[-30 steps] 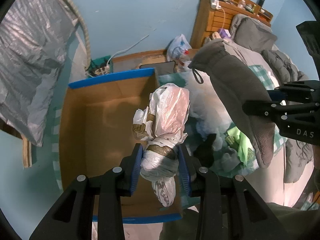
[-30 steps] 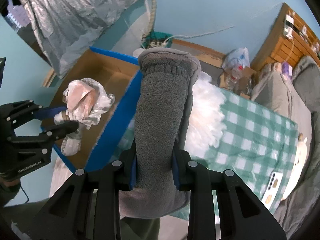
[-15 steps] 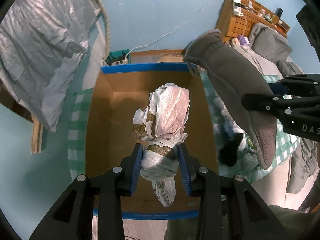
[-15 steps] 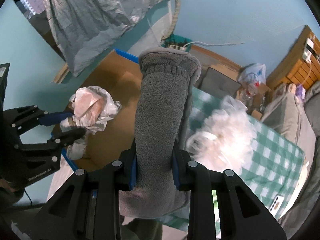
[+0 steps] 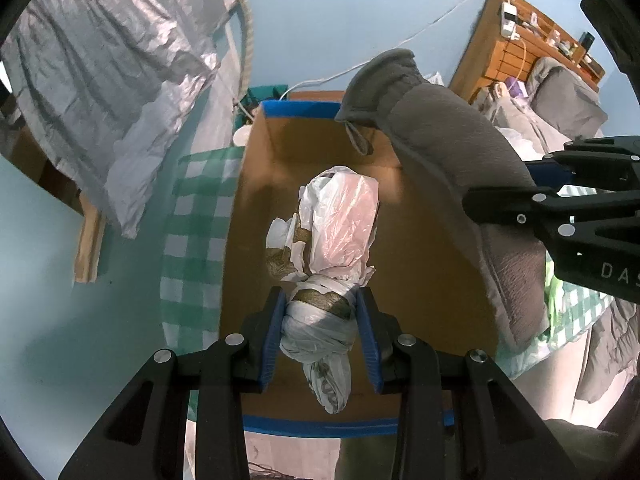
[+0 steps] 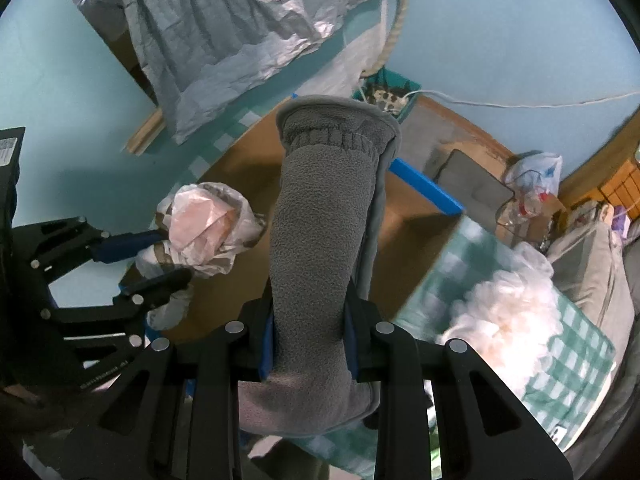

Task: Organize soft objects
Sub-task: 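Carry the grey sock and white sock bundle over the cardboard box with both grippers, then open both grippers to drop the grey sock and white bundle into the box, then move both grippers back from the box toward the remaining items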

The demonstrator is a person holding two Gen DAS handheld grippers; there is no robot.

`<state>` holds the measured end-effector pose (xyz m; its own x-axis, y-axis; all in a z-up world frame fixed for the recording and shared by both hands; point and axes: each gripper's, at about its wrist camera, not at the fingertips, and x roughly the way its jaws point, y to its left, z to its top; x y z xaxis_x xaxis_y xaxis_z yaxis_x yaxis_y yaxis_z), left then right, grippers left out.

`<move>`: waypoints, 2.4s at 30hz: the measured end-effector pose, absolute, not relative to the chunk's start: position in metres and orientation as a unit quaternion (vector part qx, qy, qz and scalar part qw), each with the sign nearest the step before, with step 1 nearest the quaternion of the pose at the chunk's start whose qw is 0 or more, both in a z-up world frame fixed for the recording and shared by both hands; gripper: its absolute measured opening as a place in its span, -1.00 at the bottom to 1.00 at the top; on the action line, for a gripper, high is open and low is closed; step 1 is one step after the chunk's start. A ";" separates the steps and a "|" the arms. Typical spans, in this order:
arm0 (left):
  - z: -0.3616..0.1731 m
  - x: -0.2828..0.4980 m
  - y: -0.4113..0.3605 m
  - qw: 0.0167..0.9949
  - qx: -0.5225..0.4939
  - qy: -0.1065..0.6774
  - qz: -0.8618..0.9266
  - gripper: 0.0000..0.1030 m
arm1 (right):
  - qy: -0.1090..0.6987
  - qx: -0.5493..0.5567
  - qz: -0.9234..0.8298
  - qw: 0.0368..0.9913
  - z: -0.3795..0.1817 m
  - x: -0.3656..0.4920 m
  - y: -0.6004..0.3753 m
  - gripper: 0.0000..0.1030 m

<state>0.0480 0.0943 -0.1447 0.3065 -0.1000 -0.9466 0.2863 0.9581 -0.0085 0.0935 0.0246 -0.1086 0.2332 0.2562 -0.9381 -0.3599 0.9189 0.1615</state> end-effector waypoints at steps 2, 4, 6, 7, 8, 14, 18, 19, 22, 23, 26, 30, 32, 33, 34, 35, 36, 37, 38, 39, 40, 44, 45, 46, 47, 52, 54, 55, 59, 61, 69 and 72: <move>-0.149 0.049 0.099 0.802 0.081 0.580 -0.117 -0.30 | 0.591 -0.044 0.199 0.780 -0.114 0.097 0.032 -0.50; -0.153 0.050 0.102 0.801 0.081 0.582 -0.115 -0.30 | 0.596 -0.044 0.200 0.777 -0.119 0.100 0.038 -0.50; -0.157 0.052 0.105 0.798 0.082 0.586 -0.113 -0.30 | 0.600 -0.045 0.200 0.773 -0.125 0.103 0.044 -0.50; -0.159 0.052 0.107 0.797 0.082 0.588 -0.112 -0.30 | 0.601 -0.046 0.200 0.772 -0.128 0.104 0.046 -0.50; -0.161 0.053 0.108 0.795 0.081 0.590 -0.111 -0.30 | 0.603 -0.047 0.199 0.771 -0.130 0.105 0.047 -0.50; -0.170 0.055 0.114 0.789 0.072 0.601 -0.105 -0.29 | 0.611 -0.047 0.194 0.766 -0.141 0.109 0.053 -0.49; -0.169 0.054 0.115 0.791 0.076 0.598 -0.105 -0.23 | 0.612 -0.045 0.187 0.767 -0.143 0.110 0.053 -0.27; -0.169 0.054 0.115 0.791 0.079 0.598 -0.106 -0.12 | 0.609 -0.047 0.182 0.770 -0.143 0.110 0.053 -0.22; -0.166 0.054 0.115 0.793 0.082 0.595 -0.105 0.23 | 0.602 -0.048 0.172 0.778 -0.140 0.109 0.052 0.11; -0.164 0.054 0.116 0.794 0.080 0.592 -0.107 0.23 | 0.600 -0.048 0.170 0.780 -0.138 0.109 0.051 0.14; -0.159 0.054 0.117 0.794 0.081 0.592 -0.107 0.27 | 0.598 -0.046 0.162 0.784 -0.134 0.107 0.047 0.16; -0.151 0.050 0.116 0.798 0.074 0.588 -0.114 0.28 | 0.594 -0.041 0.156 0.788 -0.127 0.103 0.040 0.21; -0.148 0.047 0.114 0.798 0.074 0.587 -0.114 0.28 | 0.593 -0.041 0.152 0.790 -0.124 0.100 0.037 0.23; -0.147 0.047 0.113 0.798 0.075 0.587 -0.113 0.28 | 0.592 -0.040 0.150 0.791 -0.123 0.099 0.034 0.23; -0.146 0.046 0.112 0.799 0.077 0.586 -0.114 0.28 | 0.592 -0.039 0.147 0.792 -0.122 0.097 0.031 0.24; -0.144 0.044 0.110 0.800 0.078 0.584 -0.115 0.28 | 0.592 -0.037 0.146 0.792 -0.121 0.095 0.029 0.24; -0.143 0.043 0.109 0.800 0.078 0.584 -0.115 0.28 | 0.592 -0.035 0.143 0.793 -0.119 0.093 0.026 0.24; -0.143 0.042 0.108 0.800 0.078 0.584 -0.116 0.28 | 0.591 -0.033 0.142 0.793 -0.118 0.092 0.023 0.24; -0.141 0.041 0.107 0.798 0.078 0.585 -0.119 0.29 | 0.592 -0.032 0.140 0.793 -0.117 0.091 0.021 0.24; -0.141 0.040 0.106 0.797 0.078 0.586 -0.120 0.29 | 0.592 -0.031 0.138 0.794 -0.116 0.088 0.018 0.24; -0.140 0.039 0.104 0.797 0.079 0.587 -0.121 0.34 | 0.591 -0.030 0.136 0.794 -0.115 0.086 0.016 0.25; -0.132 0.033 0.098 0.803 0.093 0.576 -0.120 0.43 | 0.591 -0.028 0.129 0.796 -0.111 0.077 0.006 0.26; -0.130 0.032 0.097 0.804 0.095 0.575 -0.121 0.44 | 0.590 -0.027 0.125 0.797 -0.109 0.074 0.002 0.27; -0.129 0.031 0.095 0.804 0.097 0.574 -0.121 0.44 | 0.590 -0.025 0.123 0.798 -0.109 0.073 -0.001 0.28; -0.127 0.029 0.093 0.804 0.099 0.573 -0.123 0.44 | 0.590 -0.022 0.120 0.798 -0.108 0.071 -0.005 0.29; -0.122 0.021 0.082 0.803 0.116 0.570 -0.133 0.44 | 0.586 -0.008 0.107 0.803 -0.102 0.060 -0.023 0.32; -0.121 0.019 0.077 0.802 0.120 0.568 -0.137 0.44 | 0.585 -0.004 0.103 0.804 -0.100 0.055 -0.029 0.33; -0.120 0.018 0.074 0.802 0.122 0.568 -0.140 0.44 | 0.585 -0.003 0.101 0.805 -0.099 0.053 -0.032 0.33; -0.121 0.014 0.061 0.798 0.134 0.567 -0.151 0.44 | 0.586 0.003 0.090 0.805 -0.097 0.044 -0.046 0.33; -0.121 0.012 0.054 0.797 0.140 0.567 -0.156 0.44 | 0.587 0.007 0.084 0.805 -0.096 0.038 -0.055 0.34; -0.121 0.004 0.024 0.790 0.161 0.561 -0.185 0.44 | 0.595 0.027 0.044 0.802 -0.099 0.017 -0.098 0.34; -0.122 0.002 0.013 0.787 0.166 0.562 -0.193 0.44 | 0.598 0.039 0.030 0.800 -0.101 0.008 -0.115 0.34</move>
<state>0.0021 0.0132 -0.1221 0.2942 -0.1175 -0.9485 0.4906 0.8703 0.0443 0.0081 -0.1153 -0.1005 0.2838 0.0950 -0.9542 -0.0014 0.9951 0.0987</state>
